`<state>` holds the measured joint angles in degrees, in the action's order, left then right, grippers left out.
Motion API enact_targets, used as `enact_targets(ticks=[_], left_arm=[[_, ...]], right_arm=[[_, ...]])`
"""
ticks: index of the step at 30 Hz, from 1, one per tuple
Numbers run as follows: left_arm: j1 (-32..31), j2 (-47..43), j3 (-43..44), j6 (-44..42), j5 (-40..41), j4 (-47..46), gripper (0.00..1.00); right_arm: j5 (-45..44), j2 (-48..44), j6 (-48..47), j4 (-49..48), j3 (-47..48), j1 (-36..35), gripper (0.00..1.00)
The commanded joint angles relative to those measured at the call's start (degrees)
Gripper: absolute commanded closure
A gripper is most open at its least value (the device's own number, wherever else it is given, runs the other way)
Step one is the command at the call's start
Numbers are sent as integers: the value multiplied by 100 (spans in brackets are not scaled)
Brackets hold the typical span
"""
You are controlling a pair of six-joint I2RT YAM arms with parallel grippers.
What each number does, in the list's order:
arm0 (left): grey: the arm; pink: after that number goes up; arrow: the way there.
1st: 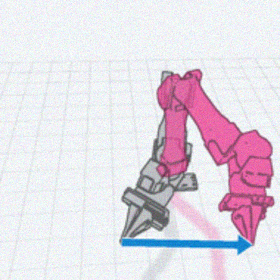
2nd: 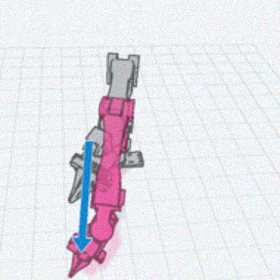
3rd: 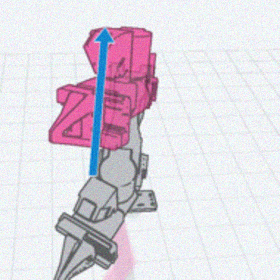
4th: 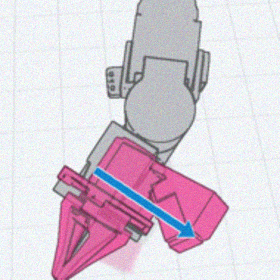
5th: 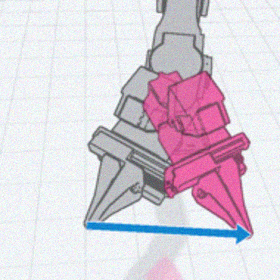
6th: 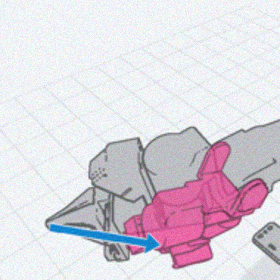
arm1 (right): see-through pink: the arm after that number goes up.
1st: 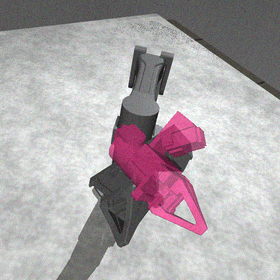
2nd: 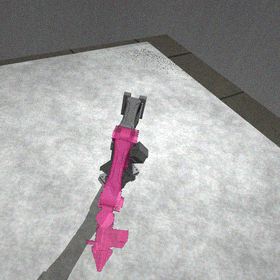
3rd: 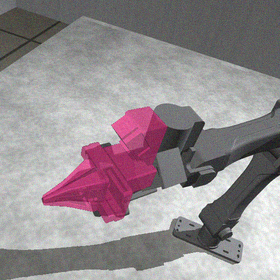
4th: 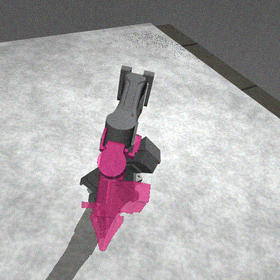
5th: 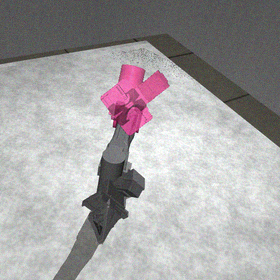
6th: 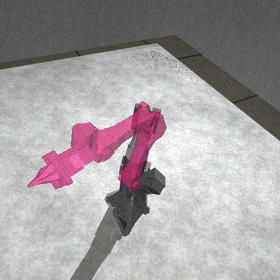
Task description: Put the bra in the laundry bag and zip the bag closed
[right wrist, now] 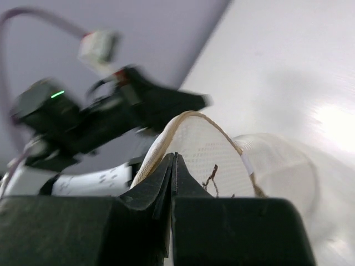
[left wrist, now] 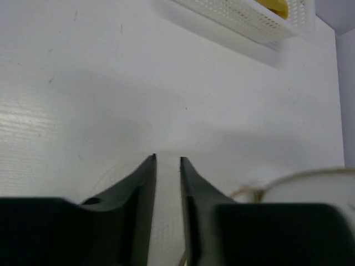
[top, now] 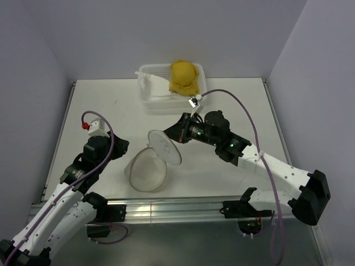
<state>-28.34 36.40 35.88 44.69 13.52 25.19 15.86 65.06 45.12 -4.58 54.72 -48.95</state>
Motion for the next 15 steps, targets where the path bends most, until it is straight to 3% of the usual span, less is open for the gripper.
enact_targets(ticks=[1,2,5,11,15], left_arm=[[-14,-265,-159,171,-156,320,66],[-23,-352,-177,189,-304,294,52],[-23,-319,-178,295,-629,320,40],[-57,-116,-599,672,-1816,250,35],[-374,-300,-950,1172,-1730,171,35]], right_arm=[[383,217,409,-745,-741,639,100],[453,357,540,-885,-891,798,100],[489,673,734,-1343,-1323,1308,100],[602,938,840,-1713,-1631,1906,100],[647,1044,849,-1906,-1710,2056,100]])
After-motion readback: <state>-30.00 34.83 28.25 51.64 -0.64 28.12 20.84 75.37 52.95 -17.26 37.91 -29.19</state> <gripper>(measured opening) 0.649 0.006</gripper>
